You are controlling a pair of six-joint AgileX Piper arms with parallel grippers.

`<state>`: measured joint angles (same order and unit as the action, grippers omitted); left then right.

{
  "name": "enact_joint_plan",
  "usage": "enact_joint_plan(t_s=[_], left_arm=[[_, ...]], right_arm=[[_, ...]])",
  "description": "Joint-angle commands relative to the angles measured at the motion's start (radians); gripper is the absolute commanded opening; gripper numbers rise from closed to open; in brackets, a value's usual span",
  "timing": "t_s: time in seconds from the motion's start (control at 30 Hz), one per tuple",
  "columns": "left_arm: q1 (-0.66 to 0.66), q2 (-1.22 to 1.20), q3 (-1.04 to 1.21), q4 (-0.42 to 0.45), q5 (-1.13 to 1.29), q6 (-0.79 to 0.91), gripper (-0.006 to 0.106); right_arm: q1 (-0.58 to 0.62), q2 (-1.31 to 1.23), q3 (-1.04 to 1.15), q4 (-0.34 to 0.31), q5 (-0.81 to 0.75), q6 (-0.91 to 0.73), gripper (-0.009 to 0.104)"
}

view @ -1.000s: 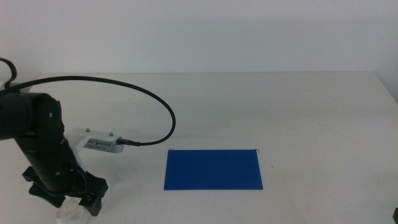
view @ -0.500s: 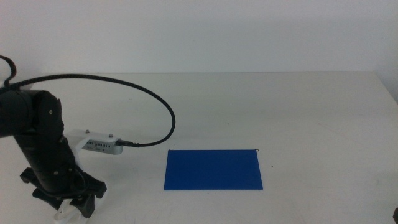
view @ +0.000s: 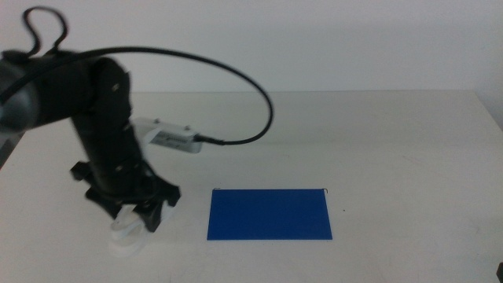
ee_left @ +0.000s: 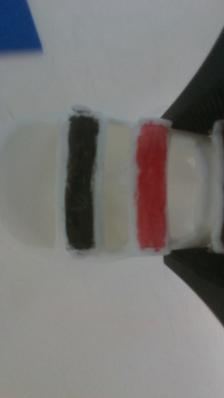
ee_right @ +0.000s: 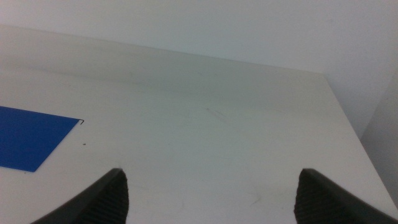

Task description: Use one arm to grab the shoe from the table and place it on the mat.

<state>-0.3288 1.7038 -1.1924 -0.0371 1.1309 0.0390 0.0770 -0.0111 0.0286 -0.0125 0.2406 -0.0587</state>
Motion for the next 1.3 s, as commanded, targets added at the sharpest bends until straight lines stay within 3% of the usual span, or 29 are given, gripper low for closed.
enact_joint_plan(t_s=[0.0, 0.63, 1.27], left_arm=[[-0.042, -0.002, -0.102, 0.003, 0.080, -0.028, -0.001], [-0.362, 0.348, -0.616, 0.002, 0.180, -0.086, -0.001], [-0.384, 0.370, -0.644, -0.013, 0.180, -0.160, -0.001]], right_arm=[[0.003, 0.004, 0.005, -0.011, -0.072, -0.010, 0.078], [0.003, 0.004, 0.005, -0.011, -0.072, -0.010, 0.078], [0.003, 0.004, 0.005, -0.011, -0.072, -0.010, 0.078]])
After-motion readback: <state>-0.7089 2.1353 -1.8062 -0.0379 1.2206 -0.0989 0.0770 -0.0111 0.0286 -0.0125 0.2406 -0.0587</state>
